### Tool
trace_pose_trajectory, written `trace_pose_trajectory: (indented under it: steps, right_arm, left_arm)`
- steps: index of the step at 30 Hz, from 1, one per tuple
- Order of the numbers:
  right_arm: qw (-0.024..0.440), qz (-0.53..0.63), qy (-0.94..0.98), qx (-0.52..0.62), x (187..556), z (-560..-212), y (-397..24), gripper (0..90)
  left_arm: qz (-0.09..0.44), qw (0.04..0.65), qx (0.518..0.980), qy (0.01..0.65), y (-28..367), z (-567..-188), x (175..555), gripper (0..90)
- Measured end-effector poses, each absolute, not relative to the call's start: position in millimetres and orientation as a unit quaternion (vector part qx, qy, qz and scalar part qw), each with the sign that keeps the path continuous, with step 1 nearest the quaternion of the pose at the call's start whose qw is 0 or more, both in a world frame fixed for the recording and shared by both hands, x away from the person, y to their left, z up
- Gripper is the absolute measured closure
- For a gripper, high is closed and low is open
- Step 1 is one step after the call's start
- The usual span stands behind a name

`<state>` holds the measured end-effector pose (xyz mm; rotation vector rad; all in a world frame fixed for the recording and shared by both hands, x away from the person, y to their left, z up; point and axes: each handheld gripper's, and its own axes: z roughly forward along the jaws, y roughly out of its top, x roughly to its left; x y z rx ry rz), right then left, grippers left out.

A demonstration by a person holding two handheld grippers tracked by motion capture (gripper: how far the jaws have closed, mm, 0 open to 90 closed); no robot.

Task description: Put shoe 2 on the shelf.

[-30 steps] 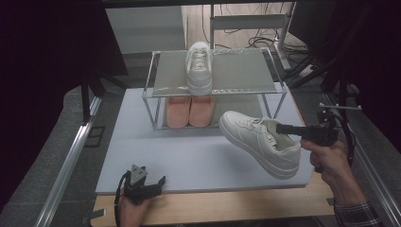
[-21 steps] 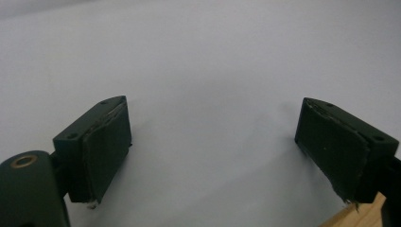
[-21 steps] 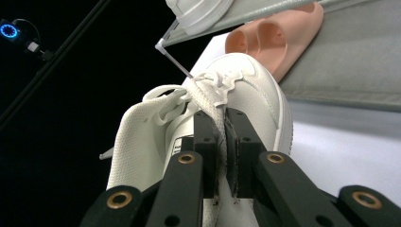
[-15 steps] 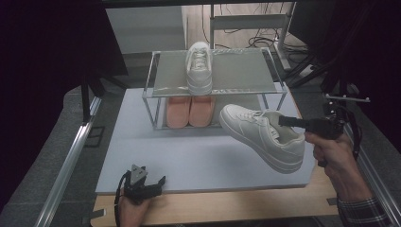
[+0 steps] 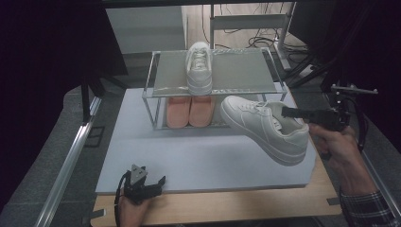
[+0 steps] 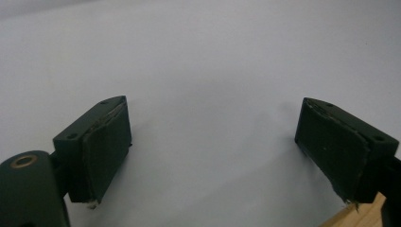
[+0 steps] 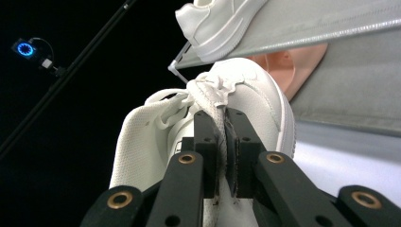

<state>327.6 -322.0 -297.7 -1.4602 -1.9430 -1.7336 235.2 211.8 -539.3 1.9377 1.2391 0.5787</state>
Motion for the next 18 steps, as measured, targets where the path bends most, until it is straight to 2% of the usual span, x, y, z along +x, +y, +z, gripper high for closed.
trace_pose_trajectory:
  steps: [18]
  right_arm:
    - [0.049,-0.598,-0.627,-0.497,349,-270,-316,83.9]
  left_arm:
    - [0.226,0.376,0.757,0.484,212,-539,235,11.2]
